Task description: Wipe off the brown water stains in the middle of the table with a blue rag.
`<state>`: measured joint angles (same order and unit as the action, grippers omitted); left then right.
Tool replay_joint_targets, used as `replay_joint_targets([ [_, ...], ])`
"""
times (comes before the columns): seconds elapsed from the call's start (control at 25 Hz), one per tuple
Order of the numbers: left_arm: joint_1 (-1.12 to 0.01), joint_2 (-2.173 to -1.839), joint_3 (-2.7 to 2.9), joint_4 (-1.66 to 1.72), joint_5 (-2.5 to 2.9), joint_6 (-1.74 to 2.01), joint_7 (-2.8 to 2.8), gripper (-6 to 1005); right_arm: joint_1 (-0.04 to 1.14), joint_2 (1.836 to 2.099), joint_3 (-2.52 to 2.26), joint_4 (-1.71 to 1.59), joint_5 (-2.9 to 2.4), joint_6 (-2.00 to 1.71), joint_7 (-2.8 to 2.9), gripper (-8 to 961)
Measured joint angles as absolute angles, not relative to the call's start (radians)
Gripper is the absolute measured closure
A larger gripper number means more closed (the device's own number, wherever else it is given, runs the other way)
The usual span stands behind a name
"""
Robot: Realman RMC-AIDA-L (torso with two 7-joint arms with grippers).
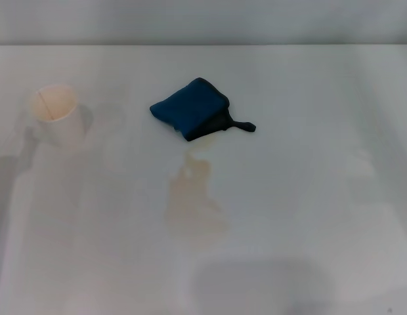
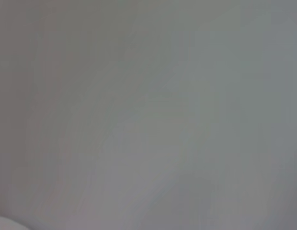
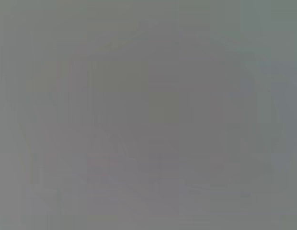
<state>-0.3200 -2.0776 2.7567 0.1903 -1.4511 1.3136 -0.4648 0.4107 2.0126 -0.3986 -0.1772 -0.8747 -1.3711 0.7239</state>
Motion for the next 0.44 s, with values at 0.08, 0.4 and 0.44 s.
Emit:
replay_joint_targets([
  [0.08, -0.325, -2.078, 2.757, 0.190, -1.451, 1.300, -0.465, 112, 0.412, 2.013, -0.398, -0.160, -0.848, -1.370, 0.693, 547],
  [0.4, -0.347, -2.078, 2.755, 0.192, -1.451, 1.280, -0.465, 111, 0.415, 2.014, -0.405, -0.135, -0.838, -1.360, 0.633, 547],
  [0.44, -0.351, -2.079, 2.755, 0.192, -1.451, 1.280, -0.463, 111, 0.415, 2.015, -0.406, -0.132, -0.838, -1.362, 0.615, 547],
])
